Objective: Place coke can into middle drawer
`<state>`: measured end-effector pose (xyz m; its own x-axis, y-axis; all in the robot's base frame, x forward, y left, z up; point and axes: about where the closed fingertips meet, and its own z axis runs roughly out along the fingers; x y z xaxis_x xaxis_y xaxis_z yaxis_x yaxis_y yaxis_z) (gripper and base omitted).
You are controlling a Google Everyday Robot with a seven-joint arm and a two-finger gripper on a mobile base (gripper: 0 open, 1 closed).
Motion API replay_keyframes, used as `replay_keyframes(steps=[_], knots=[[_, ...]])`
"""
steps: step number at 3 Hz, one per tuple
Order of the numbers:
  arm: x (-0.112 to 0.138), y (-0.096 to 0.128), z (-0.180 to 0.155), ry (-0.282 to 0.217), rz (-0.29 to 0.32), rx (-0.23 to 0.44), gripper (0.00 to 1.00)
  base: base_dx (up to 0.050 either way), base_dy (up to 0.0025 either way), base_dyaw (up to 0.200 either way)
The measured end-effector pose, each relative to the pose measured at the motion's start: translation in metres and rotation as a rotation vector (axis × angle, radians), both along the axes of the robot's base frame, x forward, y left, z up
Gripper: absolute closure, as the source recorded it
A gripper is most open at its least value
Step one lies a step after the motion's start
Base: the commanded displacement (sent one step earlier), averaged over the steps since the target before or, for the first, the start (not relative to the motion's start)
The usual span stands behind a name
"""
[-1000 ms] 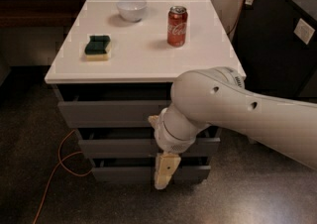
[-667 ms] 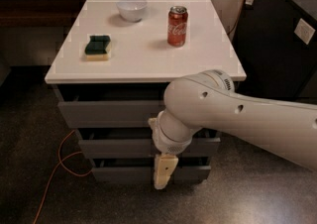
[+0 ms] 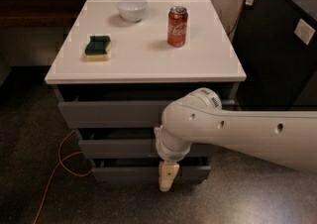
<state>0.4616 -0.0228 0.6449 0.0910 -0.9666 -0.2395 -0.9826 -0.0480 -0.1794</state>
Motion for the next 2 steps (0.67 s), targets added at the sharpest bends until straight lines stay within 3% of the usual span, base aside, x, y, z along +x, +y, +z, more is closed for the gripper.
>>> replay_keyframes(steps=[1, 2], knots=[[0.008, -0.002, -0.036, -0.021, 0.001, -0.001, 0.0, 0.0, 0.0, 0.0], [0.027, 0.006, -0.071, -0.076, -0.02, -0.014, 0.0, 0.0, 0.0, 0.0]])
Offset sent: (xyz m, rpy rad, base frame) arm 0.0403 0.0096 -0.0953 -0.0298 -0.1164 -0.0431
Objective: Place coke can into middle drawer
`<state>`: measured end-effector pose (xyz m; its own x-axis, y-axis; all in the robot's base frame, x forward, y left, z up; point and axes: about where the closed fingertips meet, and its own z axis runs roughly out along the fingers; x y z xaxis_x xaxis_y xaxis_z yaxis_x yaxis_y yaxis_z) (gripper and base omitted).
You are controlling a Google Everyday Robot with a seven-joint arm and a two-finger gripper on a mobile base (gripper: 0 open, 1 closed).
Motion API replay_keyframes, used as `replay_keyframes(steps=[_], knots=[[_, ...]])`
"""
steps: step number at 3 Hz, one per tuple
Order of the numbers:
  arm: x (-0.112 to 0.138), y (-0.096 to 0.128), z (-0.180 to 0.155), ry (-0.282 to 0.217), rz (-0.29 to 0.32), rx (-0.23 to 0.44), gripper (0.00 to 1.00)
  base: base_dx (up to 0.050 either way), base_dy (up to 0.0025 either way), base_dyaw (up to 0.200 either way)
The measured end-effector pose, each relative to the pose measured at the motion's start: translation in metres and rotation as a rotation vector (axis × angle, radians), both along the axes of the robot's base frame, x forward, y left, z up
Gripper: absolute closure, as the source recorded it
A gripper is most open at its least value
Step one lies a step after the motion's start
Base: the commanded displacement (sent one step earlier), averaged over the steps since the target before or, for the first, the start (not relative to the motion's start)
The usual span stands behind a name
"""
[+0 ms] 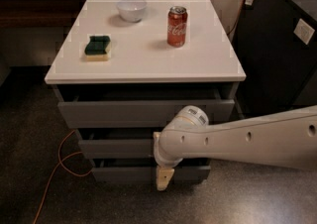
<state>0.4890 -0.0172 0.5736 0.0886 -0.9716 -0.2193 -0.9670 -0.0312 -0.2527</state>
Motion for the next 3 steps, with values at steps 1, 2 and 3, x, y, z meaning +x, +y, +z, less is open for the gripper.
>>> replay_keyframes(steps=[1, 2, 3], knots=[[0.015, 0.005, -0.026, -0.018, -0.027, 0.016, 0.0, 0.0, 0.0, 0.0], [0.029, 0.011, -0.046, -0.041, -0.042, 0.073, 0.0, 0.0, 0.0, 0.0], [0.053, 0.013, -0.063, -0.081, -0.052, 0.143, 0.0, 0.0, 0.0, 0.0]])
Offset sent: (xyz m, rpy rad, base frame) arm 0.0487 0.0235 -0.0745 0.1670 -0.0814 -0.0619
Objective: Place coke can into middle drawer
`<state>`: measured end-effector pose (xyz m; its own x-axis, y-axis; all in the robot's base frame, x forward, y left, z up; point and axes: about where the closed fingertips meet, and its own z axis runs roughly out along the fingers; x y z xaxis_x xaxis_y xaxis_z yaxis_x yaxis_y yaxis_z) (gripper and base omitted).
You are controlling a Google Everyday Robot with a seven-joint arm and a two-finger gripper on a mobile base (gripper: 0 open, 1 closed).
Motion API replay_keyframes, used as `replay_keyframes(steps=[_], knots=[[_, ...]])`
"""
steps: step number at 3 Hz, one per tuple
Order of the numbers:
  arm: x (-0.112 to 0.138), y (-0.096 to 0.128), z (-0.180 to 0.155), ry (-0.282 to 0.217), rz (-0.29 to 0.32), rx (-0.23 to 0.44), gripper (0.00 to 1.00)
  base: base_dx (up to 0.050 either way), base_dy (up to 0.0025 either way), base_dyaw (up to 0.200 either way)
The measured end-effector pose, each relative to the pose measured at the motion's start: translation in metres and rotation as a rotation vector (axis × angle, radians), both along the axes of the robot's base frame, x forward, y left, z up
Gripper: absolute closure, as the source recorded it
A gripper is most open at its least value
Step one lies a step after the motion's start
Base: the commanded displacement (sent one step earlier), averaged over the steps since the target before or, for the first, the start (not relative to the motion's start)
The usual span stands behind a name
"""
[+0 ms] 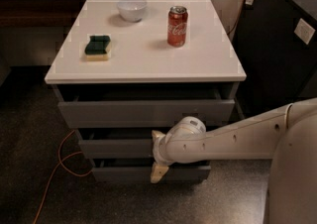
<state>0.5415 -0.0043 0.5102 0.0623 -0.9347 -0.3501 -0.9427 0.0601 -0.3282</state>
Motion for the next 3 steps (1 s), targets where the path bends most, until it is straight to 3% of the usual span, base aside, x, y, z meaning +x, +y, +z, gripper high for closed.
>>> replay_keyframes(steps=[1, 3], knots=[[0.02, -0.003, -0.013, -0.027, -0.011, 0.039, 0.0, 0.0, 0.0, 0.0], [0.05, -0.015, -0.049, -0.024, -0.04, 0.059, 0.0, 0.0, 0.0, 0.0]])
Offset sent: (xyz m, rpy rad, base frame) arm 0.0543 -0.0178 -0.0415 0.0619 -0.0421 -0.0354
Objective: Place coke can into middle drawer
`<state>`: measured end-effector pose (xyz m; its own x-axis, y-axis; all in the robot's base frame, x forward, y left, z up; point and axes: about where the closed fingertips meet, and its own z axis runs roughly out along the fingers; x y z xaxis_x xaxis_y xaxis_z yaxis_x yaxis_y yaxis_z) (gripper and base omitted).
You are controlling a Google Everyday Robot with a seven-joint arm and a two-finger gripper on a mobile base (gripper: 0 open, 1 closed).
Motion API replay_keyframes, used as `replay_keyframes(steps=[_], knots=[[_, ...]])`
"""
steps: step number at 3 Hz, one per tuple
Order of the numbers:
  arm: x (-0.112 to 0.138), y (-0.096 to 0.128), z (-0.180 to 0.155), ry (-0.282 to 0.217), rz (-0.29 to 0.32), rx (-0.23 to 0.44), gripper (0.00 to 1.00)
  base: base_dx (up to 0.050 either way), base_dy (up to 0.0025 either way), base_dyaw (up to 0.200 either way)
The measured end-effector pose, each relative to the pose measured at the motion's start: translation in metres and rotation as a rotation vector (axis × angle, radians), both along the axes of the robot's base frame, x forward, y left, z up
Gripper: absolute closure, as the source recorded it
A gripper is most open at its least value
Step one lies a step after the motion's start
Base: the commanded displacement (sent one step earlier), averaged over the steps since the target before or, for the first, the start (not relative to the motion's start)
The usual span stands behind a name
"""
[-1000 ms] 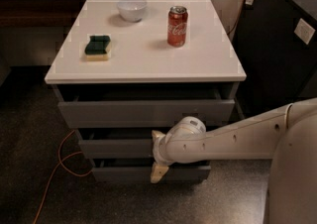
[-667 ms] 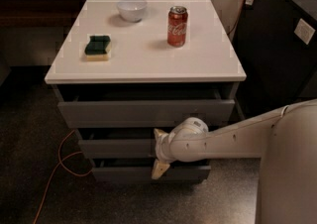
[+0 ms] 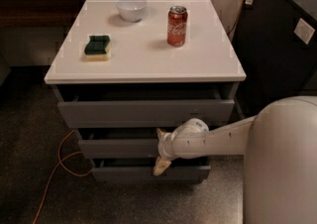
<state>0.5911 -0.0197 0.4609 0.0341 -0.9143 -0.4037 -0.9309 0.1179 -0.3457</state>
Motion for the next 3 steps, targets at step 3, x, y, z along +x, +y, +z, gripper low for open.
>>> replay_keyframes(steps=[3], knots=[[0.025, -0.013, -0.021, 0.02, -0.03, -0.017, 0.17, 0.0, 0.0, 0.0]])
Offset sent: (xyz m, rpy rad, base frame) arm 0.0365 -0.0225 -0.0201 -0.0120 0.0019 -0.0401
